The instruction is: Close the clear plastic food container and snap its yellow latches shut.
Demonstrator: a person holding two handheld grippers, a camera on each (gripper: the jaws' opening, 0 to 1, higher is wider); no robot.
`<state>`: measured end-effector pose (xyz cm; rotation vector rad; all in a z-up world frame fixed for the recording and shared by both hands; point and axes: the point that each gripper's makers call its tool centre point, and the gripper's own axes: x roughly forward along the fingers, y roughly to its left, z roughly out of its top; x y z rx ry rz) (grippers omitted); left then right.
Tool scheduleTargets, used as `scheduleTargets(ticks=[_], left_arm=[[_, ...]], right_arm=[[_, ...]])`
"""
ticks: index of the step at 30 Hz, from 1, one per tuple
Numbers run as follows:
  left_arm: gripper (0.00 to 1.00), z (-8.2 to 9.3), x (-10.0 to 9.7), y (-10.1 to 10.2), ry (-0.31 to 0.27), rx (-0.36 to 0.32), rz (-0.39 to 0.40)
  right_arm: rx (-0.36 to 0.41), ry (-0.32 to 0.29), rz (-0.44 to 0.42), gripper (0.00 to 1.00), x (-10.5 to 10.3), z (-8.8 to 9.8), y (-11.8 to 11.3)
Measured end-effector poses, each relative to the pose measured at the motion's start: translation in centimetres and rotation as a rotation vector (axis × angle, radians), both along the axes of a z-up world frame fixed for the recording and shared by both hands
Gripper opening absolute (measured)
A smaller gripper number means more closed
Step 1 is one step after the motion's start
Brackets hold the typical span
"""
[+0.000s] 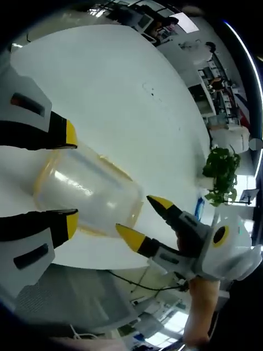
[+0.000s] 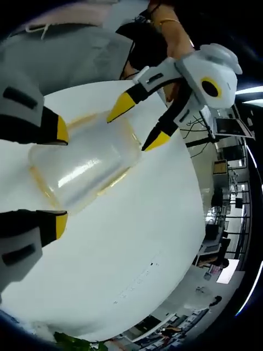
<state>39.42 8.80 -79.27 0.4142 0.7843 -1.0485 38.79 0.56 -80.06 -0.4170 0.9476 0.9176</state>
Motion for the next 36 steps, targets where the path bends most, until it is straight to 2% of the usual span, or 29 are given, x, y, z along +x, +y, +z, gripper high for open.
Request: scheduleTargets(ticks=[6,14,17,22,24,26,30,32,34,36], left_arm=[[0.41,0.1,0.2,-1.1,-0.015,-0.024,-0.010],[0.41,-0.8,-0.8,-1.5,-0.008,-0.046,0.003],[0.41,-1.0,-1.2,-1.6,-0.013,-0.038,-0.015],[0.45,-1.1,-2.0,-2.1,-0.062,-0.017,-0.094],[0.46,-0.9,-2.0,-2.5,-0.107,-0.019,-0.135],[0.48,-0.4,-2.2,-3.3,-0.162,-0.053,-0.175],[0.50,-0.7,-3.2,-3.9,-0.154,-0.061,-0.214],[0.53,-1.1,-3.7,-4.1,-0.175,-0.035,-0.257],[0.54,-2.0,-4.0,-4.0,-0.196,0.027,-0.303],[0.54,-2.5,-4.2,-4.0,-0.221,0.059,-0.322]], right_arm=[[0.048,-0.029,0.063,0.43,0.3,0.4,1.8],[0.086,-0.006,0.095,0.40,0.2,0.2,3.3],[0.097,0.001,0.098,0.40,0.2,0.1,3.7],[0.122,-0.006,0.109,0.39,0.5,0.3,4.5],[0.122,-0.010,0.115,0.40,0.8,0.4,4.7],[0.120,-0.006,0.123,0.41,1.0,0.4,4.9],[0.091,-0.016,0.162,0.44,1.6,0.2,5.1],[0.081,-0.010,0.184,0.45,1.8,-0.1,5.3],[0.073,0.019,0.212,0.46,1.6,-0.6,5.5],[0.061,0.035,0.234,0.47,1.6,-1.1,5.7]])
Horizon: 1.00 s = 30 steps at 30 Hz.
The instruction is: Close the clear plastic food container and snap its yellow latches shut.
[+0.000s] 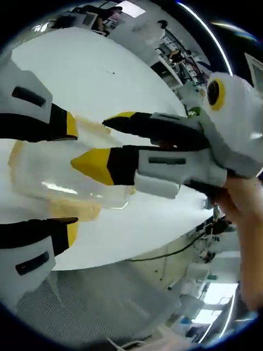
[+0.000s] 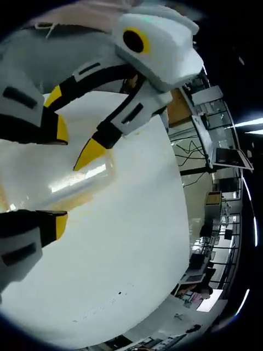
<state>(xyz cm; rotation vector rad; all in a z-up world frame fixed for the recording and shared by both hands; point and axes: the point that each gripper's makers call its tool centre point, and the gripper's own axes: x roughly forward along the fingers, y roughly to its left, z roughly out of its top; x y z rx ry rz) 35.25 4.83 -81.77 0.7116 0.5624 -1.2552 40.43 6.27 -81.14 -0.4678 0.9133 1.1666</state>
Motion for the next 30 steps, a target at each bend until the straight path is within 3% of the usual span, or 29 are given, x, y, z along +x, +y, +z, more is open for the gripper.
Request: scheduleTargets(ticks=[1,6,20,23,30], left_arm=[[0.54,0.2,0.3,-0.2,-0.041,-0.008,-0.011],[0.50,-0.1,0.9,-0.1,-0.100,-0.001,0.005],[0.51,-0.1,1.2,-0.1,-0.083,-0.029,0.030],[0.51,-0.1,1.3,-0.1,-0.080,-0.034,0.029],[0.51,-0.1,1.3,-0.1,-0.074,-0.053,0.032]], right_arm=[[-0.003,-0.004,0.015,0.48,0.1,-0.1,0.1],[-0.034,0.035,0.067,0.49,0.3,-0.7,0.4],[-0.188,0.218,0.171,0.49,0.3,-1.6,0.6],[-0.237,0.228,0.188,0.48,0.2,-1.6,0.6],[-0.233,0.236,0.192,0.47,0.1,-1.7,0.4]])
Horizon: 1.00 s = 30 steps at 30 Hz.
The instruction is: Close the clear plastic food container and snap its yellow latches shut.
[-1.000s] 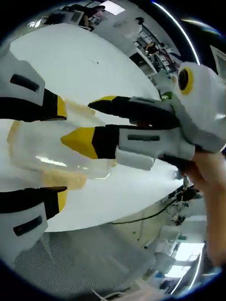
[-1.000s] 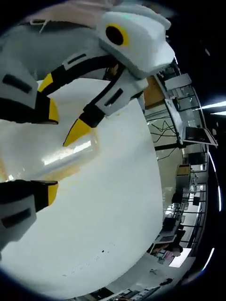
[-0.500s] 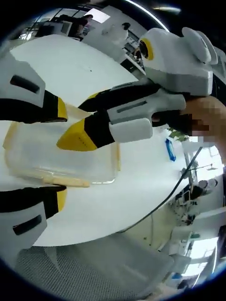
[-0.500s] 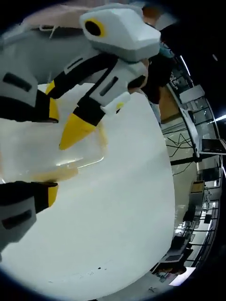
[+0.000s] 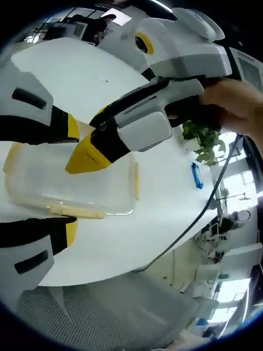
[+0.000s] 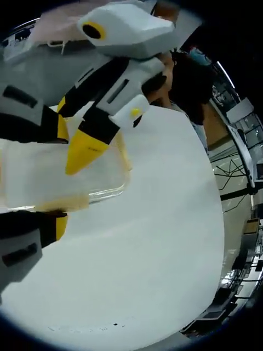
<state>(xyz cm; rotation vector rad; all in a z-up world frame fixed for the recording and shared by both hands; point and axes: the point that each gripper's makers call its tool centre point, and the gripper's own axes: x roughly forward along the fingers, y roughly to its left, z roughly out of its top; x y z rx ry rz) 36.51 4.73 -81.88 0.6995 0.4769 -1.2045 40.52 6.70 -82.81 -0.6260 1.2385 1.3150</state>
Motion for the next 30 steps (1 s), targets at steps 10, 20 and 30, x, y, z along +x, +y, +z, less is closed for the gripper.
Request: scheduleTargets(ticks=[10,20,30], left_arm=[[0.50,-0.07,-0.03,0.00,0.007,-0.001,-0.013],[0.50,-0.11,-0.06,-0.02,0.012,0.016,-0.009],[0.50,-0.19,-0.11,-0.11,0.018,0.017,-0.004]], right_arm=[[0.011,0.022,-0.013,0.43,0.27,-0.01,0.07],[-0.013,0.075,-0.002,0.41,0.09,-0.24,0.29],[0.005,0.085,0.017,0.39,0.11,-0.31,0.04]])
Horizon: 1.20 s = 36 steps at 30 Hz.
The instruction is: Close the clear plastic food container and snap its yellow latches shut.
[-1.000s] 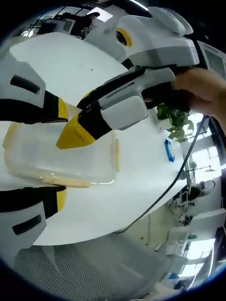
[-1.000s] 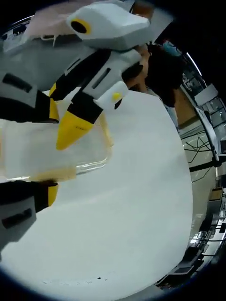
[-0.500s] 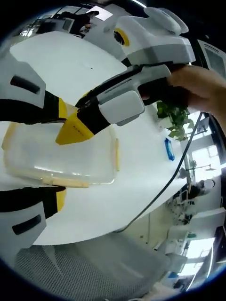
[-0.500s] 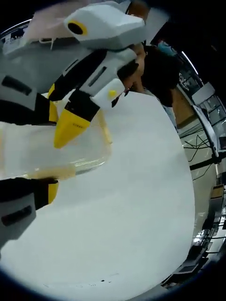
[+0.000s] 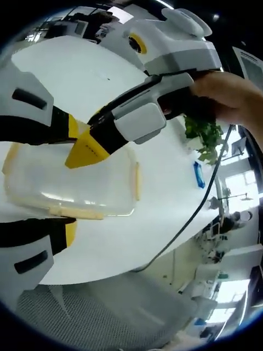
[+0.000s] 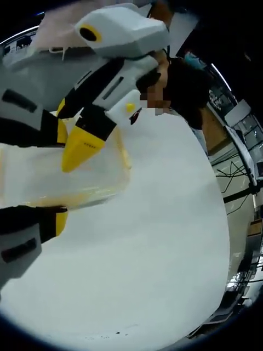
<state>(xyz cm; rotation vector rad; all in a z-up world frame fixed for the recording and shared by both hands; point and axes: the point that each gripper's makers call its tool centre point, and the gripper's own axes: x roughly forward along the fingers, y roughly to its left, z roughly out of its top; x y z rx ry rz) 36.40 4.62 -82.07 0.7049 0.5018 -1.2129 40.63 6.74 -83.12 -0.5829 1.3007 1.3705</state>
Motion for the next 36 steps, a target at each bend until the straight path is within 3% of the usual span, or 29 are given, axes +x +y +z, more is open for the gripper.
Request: scheduleTargets(ticks=[15,17,18,20,27,32,36], left_arm=[[0.48,-0.2,0.1,-0.1,-0.064,0.016,0.027],[0.47,-0.3,0.0,-0.1,-0.088,0.009,0.032],[0.46,-0.1,0.9,0.8,-0.160,0.049,0.074],[0.46,-0.2,0.2,0.0,-0.117,0.018,0.059],[0.48,-0.2,0.1,-0.2,-0.110,0.031,0.055],[0.49,-0.2,-0.1,-0.3,-0.110,0.050,0.057],[0.49,-0.2,-0.1,-0.3,-0.110,0.052,0.056]], right_arm=[[0.044,-0.038,-0.015,0.40,0.0,0.2,0.2],[0.044,-0.041,-0.012,0.40,0.0,0.2,0.2],[0.092,-0.049,-0.024,0.40,0.0,0.3,1.0],[0.064,-0.051,-0.013,0.40,0.1,0.2,0.3],[0.073,-0.060,-0.014,0.41,0.0,0.3,0.1],[0.132,-0.136,-0.038,0.42,0.0,0.7,0.0],[0.131,-0.191,-0.056,0.42,-0.1,1.0,0.0]])
